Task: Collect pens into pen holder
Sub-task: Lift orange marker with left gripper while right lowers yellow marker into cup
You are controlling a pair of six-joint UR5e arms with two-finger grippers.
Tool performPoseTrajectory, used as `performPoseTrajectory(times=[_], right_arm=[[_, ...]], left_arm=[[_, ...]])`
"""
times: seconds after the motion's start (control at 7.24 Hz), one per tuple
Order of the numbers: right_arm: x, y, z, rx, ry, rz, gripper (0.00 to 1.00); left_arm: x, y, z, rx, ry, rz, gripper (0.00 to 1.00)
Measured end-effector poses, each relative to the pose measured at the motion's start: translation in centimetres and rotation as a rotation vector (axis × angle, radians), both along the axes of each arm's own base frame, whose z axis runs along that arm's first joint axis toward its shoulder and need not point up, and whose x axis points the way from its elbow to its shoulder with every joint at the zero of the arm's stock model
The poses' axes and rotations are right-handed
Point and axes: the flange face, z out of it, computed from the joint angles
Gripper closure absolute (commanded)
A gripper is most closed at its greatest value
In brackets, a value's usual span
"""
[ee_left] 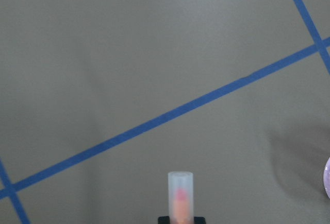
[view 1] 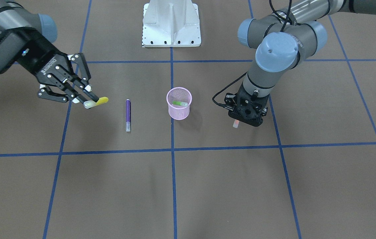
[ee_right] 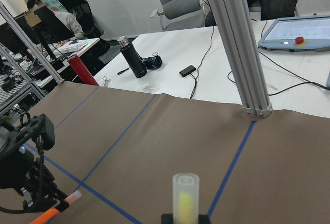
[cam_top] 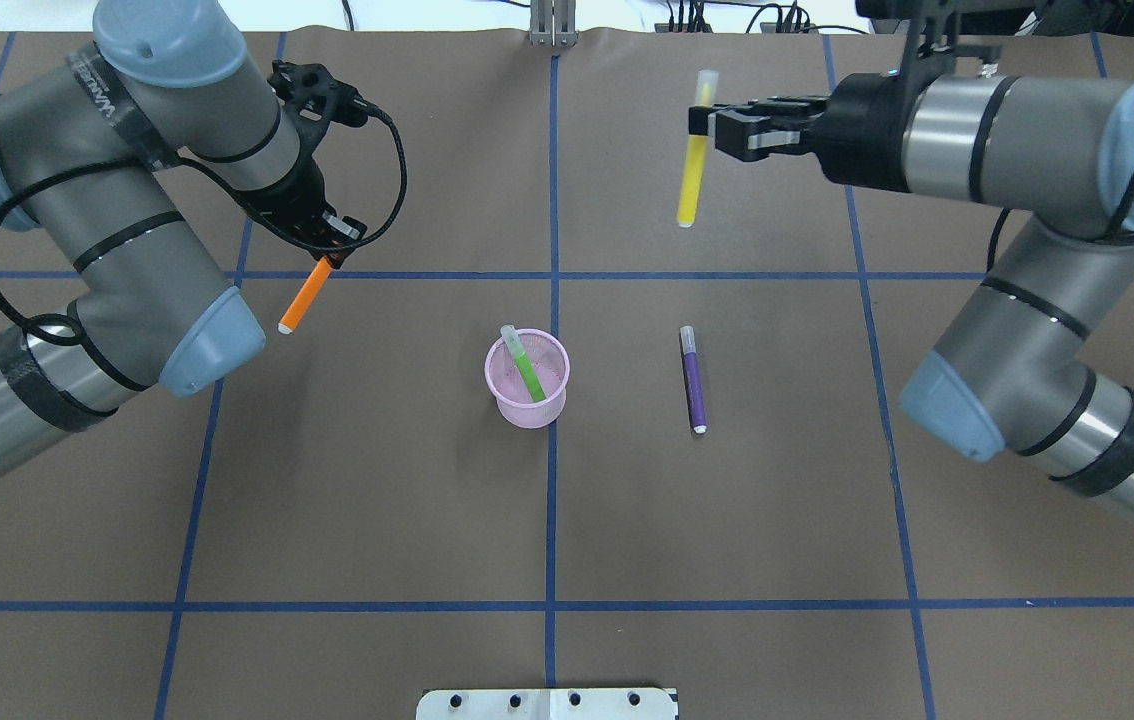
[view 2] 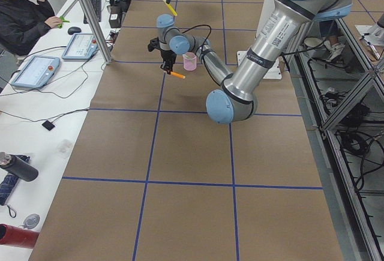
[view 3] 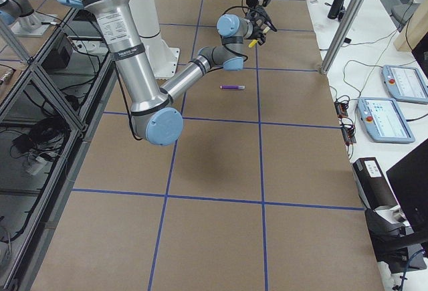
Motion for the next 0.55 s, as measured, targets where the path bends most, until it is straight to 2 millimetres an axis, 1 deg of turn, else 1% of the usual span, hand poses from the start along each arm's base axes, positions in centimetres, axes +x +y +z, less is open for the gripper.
performPoseTrajectory(times=[0.14, 0.28, 0.41, 0.55], right_arm=[[-3.4, 1.5, -1.4, 0.002, -0.01, 0.024, 1.0], [-6.2, 3.0, -2.4, 0.0, -0.012, 0.046, 1.0], [-8.3, 4.1, -2.8, -0.001, -0.008, 0.06, 1.0], [-9.9, 4.8, -2.7, -0.003, 0.001, 0.071, 1.0]], left_arm=[[-1.7, -0.9, 0.4, -0.004, 0.008, 0.001, 1.0], [-3.6, -1.7, 1.4, -0.009, 0.015, 0.01, 1.0], [-4.9, -2.2, 2.1, -0.011, 0.018, 0.014, 1.0], [-5.5, -2.5, 2.4, -0.009, 0.019, 0.015, 1.0]])
